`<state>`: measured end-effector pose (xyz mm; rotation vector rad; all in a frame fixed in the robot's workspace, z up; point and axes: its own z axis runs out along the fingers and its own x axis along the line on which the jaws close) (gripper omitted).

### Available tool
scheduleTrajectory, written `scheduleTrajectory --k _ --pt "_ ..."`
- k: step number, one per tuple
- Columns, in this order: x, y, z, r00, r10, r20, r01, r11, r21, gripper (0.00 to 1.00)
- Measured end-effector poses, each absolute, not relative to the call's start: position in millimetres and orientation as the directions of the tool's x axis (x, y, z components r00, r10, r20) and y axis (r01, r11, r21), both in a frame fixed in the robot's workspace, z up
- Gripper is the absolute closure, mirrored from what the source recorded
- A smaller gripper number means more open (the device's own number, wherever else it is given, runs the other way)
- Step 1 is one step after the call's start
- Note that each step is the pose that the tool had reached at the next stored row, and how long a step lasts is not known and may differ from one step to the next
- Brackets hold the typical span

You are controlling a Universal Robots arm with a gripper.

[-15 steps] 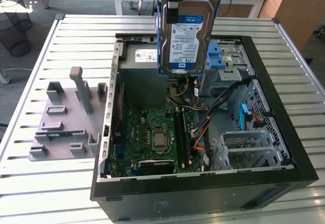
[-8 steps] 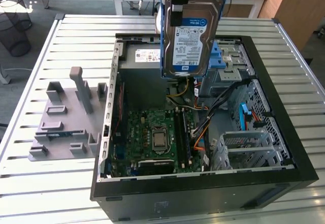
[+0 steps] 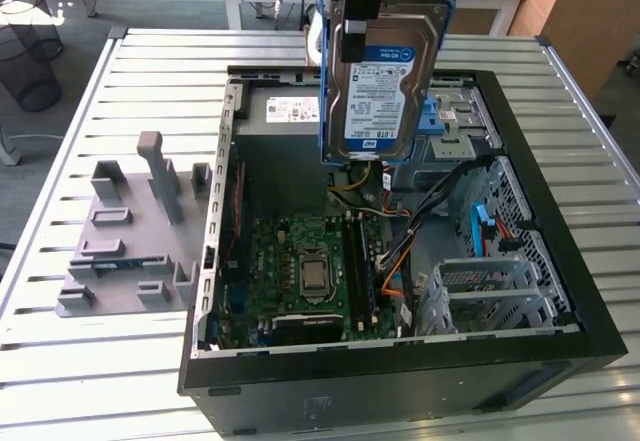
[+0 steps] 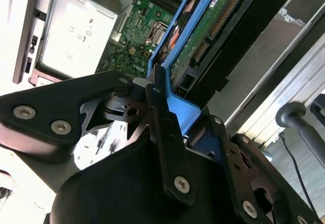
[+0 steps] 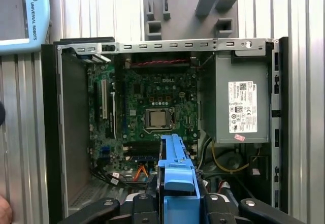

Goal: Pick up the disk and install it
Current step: 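Pick up the disk, then insert the disk into the insertion slot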

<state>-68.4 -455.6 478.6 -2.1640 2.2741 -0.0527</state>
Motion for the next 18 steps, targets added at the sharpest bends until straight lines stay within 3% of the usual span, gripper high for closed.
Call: scheduleTrajectory --k 18 --pt "-65.3 -457.9 478.6 -0.05 -0.999 0.022 -0.998 0.049 -0.026 0.64"
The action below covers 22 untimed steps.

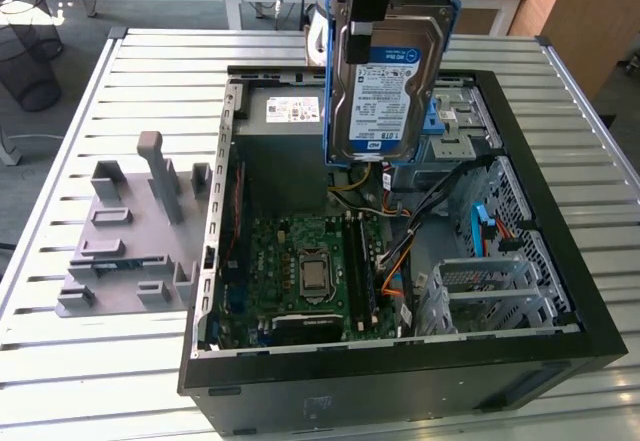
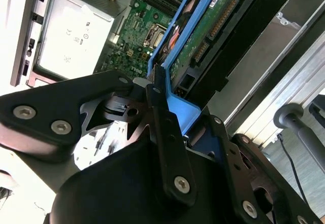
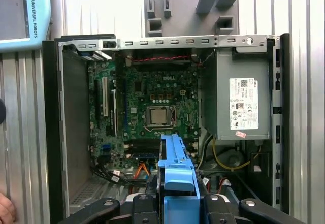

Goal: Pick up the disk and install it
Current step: 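Insert the disk into the insertion slot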

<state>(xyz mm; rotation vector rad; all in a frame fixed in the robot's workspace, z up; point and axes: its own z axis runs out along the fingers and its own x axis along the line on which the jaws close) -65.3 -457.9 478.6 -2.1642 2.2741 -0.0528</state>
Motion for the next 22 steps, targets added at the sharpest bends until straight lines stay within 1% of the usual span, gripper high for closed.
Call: scheduleTrajectory --k 4,17,22 --pt "-65.3 -465.6 478.5 -0.05 -0.999 0.022 -0.998 0.049 -0.026 0.64" --pt "-65.3 -504.4 477.3 -0.05 -0.999 0.022 -0.998 0.049 -0.025 0.64" --pt "-62.3 -510.1 476.6 -0.05 -0.999 0.022 -0.998 0.049 -0.024 0.64"
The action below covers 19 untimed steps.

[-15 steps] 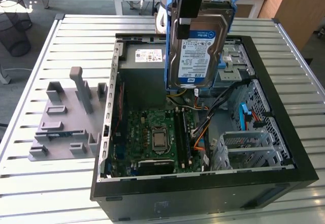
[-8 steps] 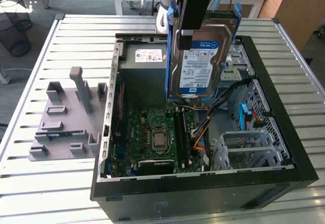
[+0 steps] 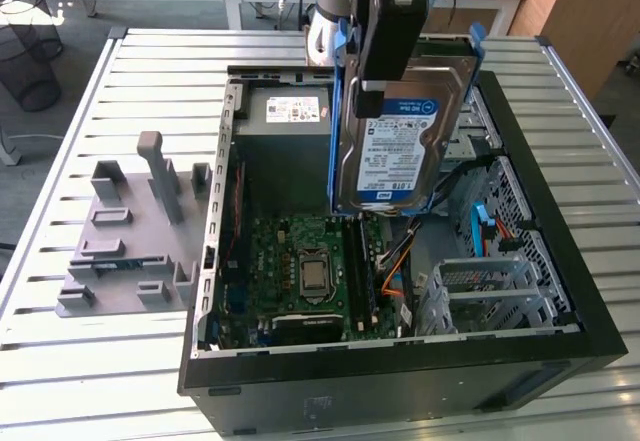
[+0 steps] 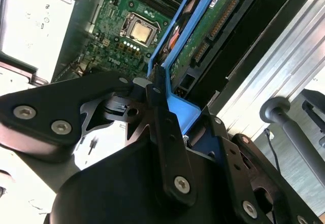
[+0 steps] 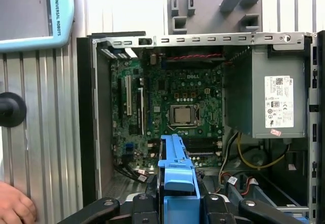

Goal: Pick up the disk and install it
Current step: 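Insert the disk into the insertion slot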

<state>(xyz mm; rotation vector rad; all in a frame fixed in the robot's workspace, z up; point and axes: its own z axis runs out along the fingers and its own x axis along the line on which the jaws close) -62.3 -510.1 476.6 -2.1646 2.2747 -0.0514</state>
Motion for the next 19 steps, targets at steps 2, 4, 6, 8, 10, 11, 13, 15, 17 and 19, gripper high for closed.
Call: scheduleTrajectory --k 2,4,6,8,10,11,13,15,17,19 --pt "-58.2 -511.4 476.5 -0.05 -0.999 0.022 -0.999 0.049 -0.023 0.64" --pt "-54.1 -512.6 476.4 -0.05 -0.999 0.022 -0.999 0.049 -0.021 0.64" --pt "-49.7 -513.7 476.1 -0.05 -0.999 0.022 -0.999 0.049 -0.02 0.64" --pt "-46.5 -515.6 475.8 -0.05 -0.999 0.022 -0.999 0.049 -0.02 0.64" --pt "-45.2 -519.1 475.2 -0.05 -0.999 0.022 -0.999 0.049 -0.02 0.64" --pt "-45.0 -521.8 474.8 -0.05 -0.999 0.022 -0.999 0.049 -0.02 0.64" --pt "-44.9 -527.8 474.0 -0.05 -0.999 0.022 -0.999 0.049 -0.02 0.64" --pt "-44.8 -533.7 473.2 -0.05 -0.999 0.022 -0.999 0.049 -0.02 0.64" --pt "-44.5 -539.1 472.5 -0.05 -0.999 0.022 -0.999 0.05 -0.02 0.64" --pt "-43.7 -542.9 471.9 -0.05 -0.998 0.022 -0.999 0.05 -0.02 0.64"
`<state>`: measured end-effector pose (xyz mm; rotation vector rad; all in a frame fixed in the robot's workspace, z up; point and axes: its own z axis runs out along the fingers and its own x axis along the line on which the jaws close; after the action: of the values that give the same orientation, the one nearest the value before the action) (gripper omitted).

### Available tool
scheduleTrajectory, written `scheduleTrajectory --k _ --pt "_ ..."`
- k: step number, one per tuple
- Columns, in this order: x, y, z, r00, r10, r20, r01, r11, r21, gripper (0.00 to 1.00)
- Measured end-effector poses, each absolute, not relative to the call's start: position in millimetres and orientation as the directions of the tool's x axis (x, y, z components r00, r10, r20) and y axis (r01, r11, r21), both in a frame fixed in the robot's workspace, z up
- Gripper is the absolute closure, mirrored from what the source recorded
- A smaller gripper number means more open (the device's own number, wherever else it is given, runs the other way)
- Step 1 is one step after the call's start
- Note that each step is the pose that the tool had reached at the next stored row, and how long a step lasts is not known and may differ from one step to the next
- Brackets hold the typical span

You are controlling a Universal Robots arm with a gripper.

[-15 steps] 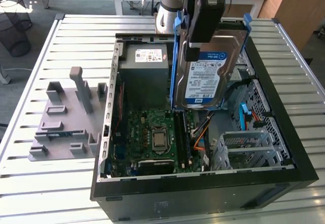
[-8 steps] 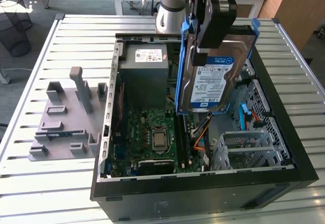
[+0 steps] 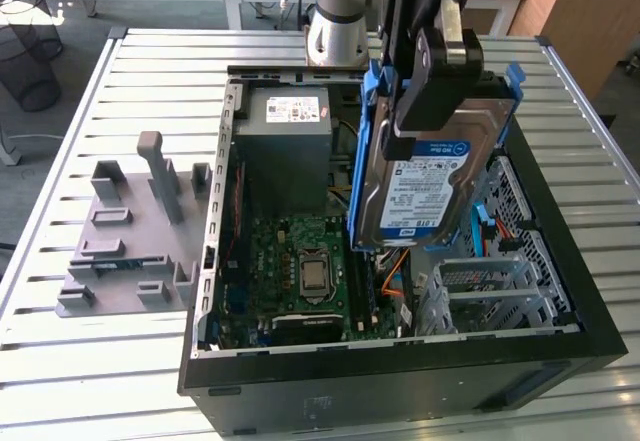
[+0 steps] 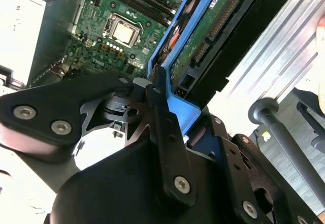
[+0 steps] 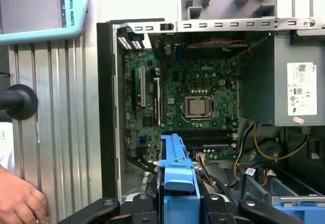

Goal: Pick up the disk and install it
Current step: 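Insert the disk into the insertion slot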

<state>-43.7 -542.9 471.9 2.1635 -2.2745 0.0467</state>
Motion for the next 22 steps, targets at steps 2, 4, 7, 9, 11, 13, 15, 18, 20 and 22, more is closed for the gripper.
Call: scheduleTrajectory --k 2,4,7,9,11,13,15,18,20,22 --pt "-41.1 -545.3 471.5 -0.05 -0.998 0.022 -0.999 0.05 -0.02 0.64" --pt "-37.0 -546.7 470.9 -0.05 -0.998 0.022 -0.999 0.05 -0.02 0.64" --pt "-29.8 -547.9 470.0 -0.05 -0.998 0.022 -0.999 0.05 -0.02 0.64" --pt "-26.8 -549.1 468.9 -0.05 -0.998 0.022 -0.999 0.05 -0.02 0.64" --pt "-25.7 -552.0 467.7 -0.05 -0.998 0.022 -0.999 0.05 -0.02 0.64" --pt "-25.2 -554.8 466.8 -0.05 -0.998 0.022 -0.999 0.05 -0.02 0.64" --pt "-25.2 -555.2 466.7 -0.05 -0.998 0.022 -0.999 0.05 -0.02 0.64" --pt "-25.1 -555.3 466.7 -0.05 -0.998 0.022 -0.999 0.05 -0.02 0.64" --pt "-25.2 -555.4 466.7 -0.05 -0.998 0.022 -0.999 0.05 -0.02 0.64" --pt "-25.2 -555.4 466.7 -0.05 -0.998 0.022 -0.999 0.05 -0.02 0.64"
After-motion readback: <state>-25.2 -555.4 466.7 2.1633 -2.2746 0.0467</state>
